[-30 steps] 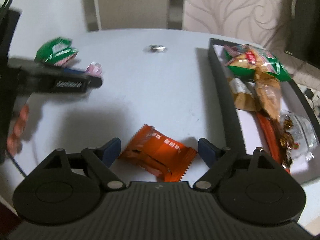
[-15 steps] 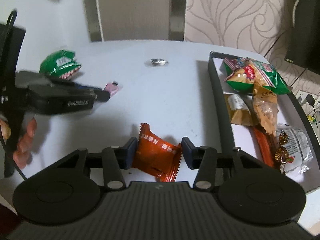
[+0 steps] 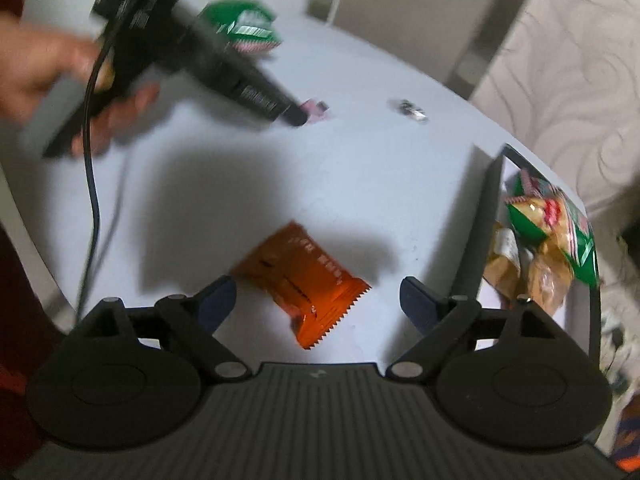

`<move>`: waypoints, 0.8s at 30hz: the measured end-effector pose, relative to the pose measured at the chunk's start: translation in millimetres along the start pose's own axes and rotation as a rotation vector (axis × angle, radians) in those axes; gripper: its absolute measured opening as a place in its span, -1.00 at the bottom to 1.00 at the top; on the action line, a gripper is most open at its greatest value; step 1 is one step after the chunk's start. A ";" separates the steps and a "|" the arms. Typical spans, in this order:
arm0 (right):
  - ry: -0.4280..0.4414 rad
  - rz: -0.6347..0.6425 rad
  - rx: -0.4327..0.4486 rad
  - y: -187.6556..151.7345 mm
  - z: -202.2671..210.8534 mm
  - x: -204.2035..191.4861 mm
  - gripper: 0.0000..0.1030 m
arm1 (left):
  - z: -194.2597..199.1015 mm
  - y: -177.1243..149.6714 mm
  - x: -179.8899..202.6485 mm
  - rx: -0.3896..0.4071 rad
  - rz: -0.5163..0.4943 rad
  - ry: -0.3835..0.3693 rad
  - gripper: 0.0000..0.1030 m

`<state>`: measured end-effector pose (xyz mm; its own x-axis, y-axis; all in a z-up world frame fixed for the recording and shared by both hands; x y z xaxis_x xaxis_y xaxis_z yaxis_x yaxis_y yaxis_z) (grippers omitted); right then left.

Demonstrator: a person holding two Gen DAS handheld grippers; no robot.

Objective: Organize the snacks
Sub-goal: 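Lift the lollipop pack with the left tool while the right tool lifts the orange packet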

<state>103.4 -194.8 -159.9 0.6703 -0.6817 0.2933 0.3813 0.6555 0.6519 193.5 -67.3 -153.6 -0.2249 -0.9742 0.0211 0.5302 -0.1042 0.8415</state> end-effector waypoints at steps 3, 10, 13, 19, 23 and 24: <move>0.010 0.002 0.022 12.1 -9.6 -2.3 0.47 | -1.0 0.5 1.4 -0.001 -0.008 0.004 -0.74; -0.004 -0.309 0.023 9.3 -18.2 31.8 -0.05 | -3.9 1.9 2.9 -0.002 -0.003 0.005 -0.74; -0.032 -0.411 0.050 4.6 -12.4 38.9 -0.10 | -3.1 5.3 3.6 0.009 0.008 0.007 -0.76; -0.078 -0.488 0.149 22.1 13.1 47.4 -0.11 | 1.2 31.3 16.6 0.052 -0.013 -0.011 -0.79; -0.131 -0.517 0.213 32.5 34.8 66.4 -0.11 | 0.2 61.2 40.6 0.094 -0.044 -0.049 -0.79; -0.150 -0.522 0.223 32.2 39.7 72.8 -0.11 | -1.0 67.9 47.4 0.103 -0.051 -0.057 -0.79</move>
<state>139.1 -236.2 -89.8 0.3258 -0.9452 -0.0212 0.4827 0.1470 0.8634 219.6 -120.7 -96.0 -0.2970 -0.9549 0.0054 0.4305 -0.1289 0.8933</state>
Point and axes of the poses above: each gripper's, at about its wrist camera, not at the fingertips, and z roughly against the way its jaws point, x to its right, y to its top, the point moved 10 cm from there along -z, roughly the way its jaws point, and after that the axes turned 8 degrees about x, right-handed, at the moved point
